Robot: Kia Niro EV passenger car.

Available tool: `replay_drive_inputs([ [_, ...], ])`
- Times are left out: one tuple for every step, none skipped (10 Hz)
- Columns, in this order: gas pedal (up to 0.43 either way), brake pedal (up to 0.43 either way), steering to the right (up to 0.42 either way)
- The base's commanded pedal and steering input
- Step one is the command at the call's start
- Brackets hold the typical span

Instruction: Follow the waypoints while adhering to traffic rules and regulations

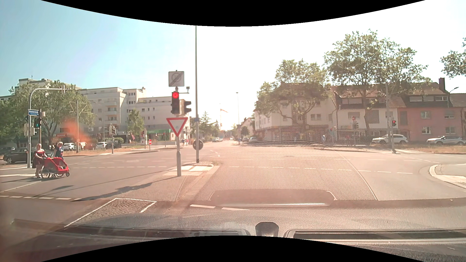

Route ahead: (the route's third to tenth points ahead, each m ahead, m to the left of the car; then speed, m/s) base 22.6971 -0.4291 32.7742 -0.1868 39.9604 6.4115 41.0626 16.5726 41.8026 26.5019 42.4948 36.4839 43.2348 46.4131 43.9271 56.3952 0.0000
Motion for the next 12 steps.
replay_drive_inputs([
  [0.0,0.287,-0.005],
  [0.0,0.287,-0.005],
  [0.0,0.293,-0.005],
  [0.0,0.287,-0.005],
  [0.0,0.287,-0.005],
  [0.0,0.293,-0.005],
  [0.0,0.293,-0.005],
  [0.0,0.287,-0.005],
  [0.0,0.287,-0.005],
  [0.0,0.293,-0.005],
  [0.0,0.287,-0.005],
  [0.0,0.293,-0.005],
])
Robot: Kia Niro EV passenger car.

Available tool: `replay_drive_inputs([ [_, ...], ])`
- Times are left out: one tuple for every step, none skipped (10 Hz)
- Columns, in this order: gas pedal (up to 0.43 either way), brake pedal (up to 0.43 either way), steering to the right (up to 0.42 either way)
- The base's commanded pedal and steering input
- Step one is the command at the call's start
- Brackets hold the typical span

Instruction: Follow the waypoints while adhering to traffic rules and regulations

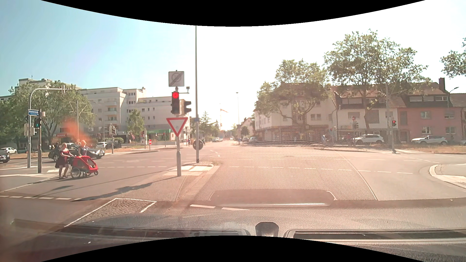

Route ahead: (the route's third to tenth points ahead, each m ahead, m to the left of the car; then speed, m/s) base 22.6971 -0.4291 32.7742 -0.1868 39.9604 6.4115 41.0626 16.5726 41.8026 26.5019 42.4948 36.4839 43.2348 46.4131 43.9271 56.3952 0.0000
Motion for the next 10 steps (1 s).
replay_drive_inputs([
  [0.0,0.287,-0.005],
  [0.0,0.293,-0.005],
  [0.0,0.287,-0.005],
  [0.0,0.287,-0.005],
  [0.0,0.287,-0.005],
  [0.0,0.293,-0.005],
  [0.0,0.293,-0.005],
  [0.0,0.293,-0.005],
  [0.0,0.287,-0.005],
  [0.0,0.287,-0.005],
])
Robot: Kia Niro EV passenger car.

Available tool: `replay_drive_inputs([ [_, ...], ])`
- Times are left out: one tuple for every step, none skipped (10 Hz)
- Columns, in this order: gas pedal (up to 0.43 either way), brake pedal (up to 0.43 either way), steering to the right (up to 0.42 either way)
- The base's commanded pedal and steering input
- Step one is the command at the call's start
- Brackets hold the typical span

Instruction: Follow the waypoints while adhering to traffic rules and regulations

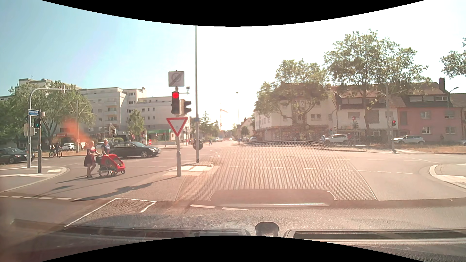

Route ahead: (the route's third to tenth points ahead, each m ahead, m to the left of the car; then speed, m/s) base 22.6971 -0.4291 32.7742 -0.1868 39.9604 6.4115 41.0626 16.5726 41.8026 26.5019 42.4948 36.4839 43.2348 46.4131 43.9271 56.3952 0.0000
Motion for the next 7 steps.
replay_drive_inputs([
  [0.0,0.287,-0.005],
  [0.0,0.293,-0.005],
  [0.0,0.287,-0.005],
  [0.0,0.287,-0.005],
  [0.0,0.287,-0.005],
  [0.0,0.287,-0.005],
  [0.0,0.287,-0.005],
])
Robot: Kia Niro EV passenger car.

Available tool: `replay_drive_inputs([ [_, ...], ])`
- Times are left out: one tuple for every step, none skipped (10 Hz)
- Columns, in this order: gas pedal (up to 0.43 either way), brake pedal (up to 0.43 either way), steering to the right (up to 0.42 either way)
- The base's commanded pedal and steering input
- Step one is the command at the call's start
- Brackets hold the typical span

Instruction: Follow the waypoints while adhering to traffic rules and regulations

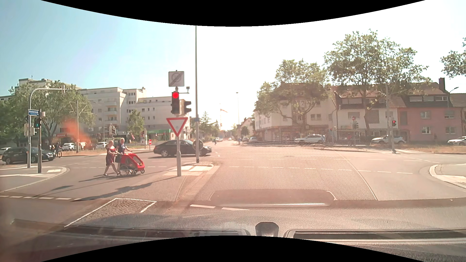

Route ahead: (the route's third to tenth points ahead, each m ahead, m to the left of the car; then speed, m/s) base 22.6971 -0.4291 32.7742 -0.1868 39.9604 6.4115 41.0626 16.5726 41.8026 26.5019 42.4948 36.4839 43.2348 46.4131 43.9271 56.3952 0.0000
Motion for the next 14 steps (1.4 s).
replay_drive_inputs([
  [0.0,0.287,-0.005],
  [0.0,0.287,-0.005],
  [0.0,0.287,-0.005],
  [0.0,0.287,-0.005],
  [0.0,0.287,-0.005],
  [0.0,0.287,-0.005],
  [0.0,0.293,-0.005],
  [0.0,0.293,-0.005],
  [0.0,0.287,-0.005],
  [0.0,0.287,-0.006],
  [0.0,0.287,-0.005],
  [0.0,0.293,-0.006],
  [0.0,0.287,-0.006],
  [0.0,0.287,-0.006],
])
